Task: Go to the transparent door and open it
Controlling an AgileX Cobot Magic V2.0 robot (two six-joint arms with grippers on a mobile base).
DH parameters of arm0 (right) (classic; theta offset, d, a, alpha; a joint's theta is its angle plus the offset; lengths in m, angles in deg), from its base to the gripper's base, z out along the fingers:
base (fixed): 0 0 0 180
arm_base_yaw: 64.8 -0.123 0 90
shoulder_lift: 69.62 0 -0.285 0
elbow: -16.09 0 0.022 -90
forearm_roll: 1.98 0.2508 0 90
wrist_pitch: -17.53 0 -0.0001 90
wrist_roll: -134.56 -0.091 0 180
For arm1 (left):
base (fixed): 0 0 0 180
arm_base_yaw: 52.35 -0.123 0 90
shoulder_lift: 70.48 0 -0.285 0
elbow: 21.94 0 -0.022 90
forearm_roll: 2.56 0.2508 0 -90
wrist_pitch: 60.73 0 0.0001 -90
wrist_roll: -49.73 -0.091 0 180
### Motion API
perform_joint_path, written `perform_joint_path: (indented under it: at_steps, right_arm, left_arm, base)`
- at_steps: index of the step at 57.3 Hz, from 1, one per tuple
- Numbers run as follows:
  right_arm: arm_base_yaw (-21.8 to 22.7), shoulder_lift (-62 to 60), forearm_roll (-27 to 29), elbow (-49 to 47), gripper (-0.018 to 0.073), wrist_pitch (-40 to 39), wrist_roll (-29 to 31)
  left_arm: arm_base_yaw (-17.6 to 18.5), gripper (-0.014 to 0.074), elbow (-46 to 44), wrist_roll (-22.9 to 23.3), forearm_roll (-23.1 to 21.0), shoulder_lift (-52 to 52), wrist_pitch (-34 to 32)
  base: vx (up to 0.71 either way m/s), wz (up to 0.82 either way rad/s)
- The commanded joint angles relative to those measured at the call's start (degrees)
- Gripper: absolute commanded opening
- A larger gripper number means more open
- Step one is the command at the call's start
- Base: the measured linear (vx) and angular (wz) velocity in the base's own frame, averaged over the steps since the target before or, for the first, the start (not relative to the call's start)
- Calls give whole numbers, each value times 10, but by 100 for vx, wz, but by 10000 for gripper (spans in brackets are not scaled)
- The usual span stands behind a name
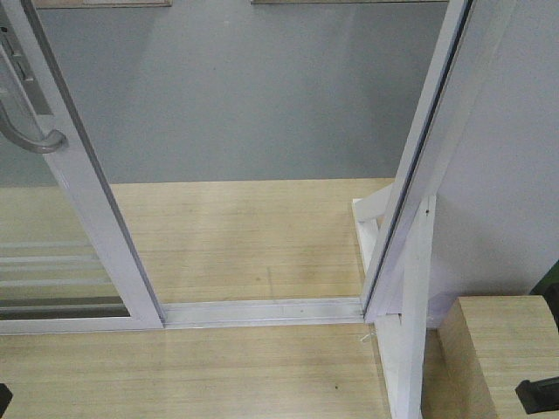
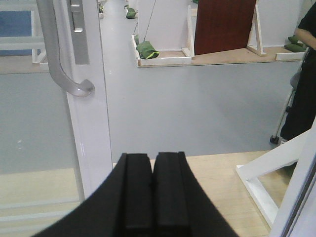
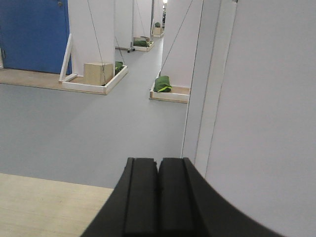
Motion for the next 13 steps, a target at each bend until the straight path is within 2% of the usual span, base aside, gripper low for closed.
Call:
perform_joint_path:
  at_steps: [1, 13]
  right_arm:
    - [1, -7, -5, 3, -1, -48, 6]
    - [1, -7, -5, 3, -1, -48, 6]
  left_arm:
    - [3, -6, 9, 2, -5, -9, -45]
    - [3, -6, 9, 2, -5, -9, -45]
  base:
    - [0, 0]
    - [0, 0]
